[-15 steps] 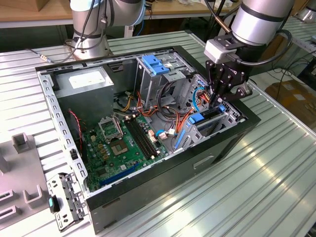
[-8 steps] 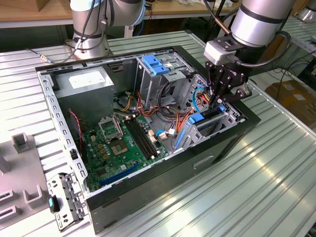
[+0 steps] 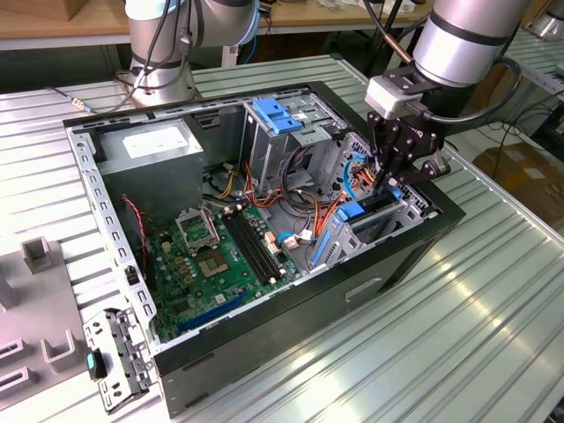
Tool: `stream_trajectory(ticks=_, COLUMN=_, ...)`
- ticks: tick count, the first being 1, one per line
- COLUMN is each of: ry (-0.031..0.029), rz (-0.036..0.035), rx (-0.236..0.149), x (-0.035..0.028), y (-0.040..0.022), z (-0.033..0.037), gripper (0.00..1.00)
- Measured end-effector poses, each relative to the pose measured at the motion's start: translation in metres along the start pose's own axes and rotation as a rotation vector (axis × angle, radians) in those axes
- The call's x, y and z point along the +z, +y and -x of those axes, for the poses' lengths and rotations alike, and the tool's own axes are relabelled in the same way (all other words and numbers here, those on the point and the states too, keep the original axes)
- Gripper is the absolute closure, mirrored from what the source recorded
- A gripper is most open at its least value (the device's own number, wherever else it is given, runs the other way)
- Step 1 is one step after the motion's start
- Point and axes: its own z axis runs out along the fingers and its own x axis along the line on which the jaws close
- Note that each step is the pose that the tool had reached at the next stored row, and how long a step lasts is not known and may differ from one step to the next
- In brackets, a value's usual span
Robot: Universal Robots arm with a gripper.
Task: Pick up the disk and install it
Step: 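Insert the first disk wire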
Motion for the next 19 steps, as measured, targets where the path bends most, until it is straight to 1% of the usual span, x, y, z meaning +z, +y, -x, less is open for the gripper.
stream_trajectory(ticks=15, ry=0.0001, rz=0.0006, rx=-0.001, x=-0.0014, y=-0.0001, z=-0.0003, gripper=0.84)
stream_trajectory(ticks=19, ry=0.0001, rz=0.0006, rx=-0.002, x=-0.0005, y=-0.0001, z=-0.0015, gripper=0.84)
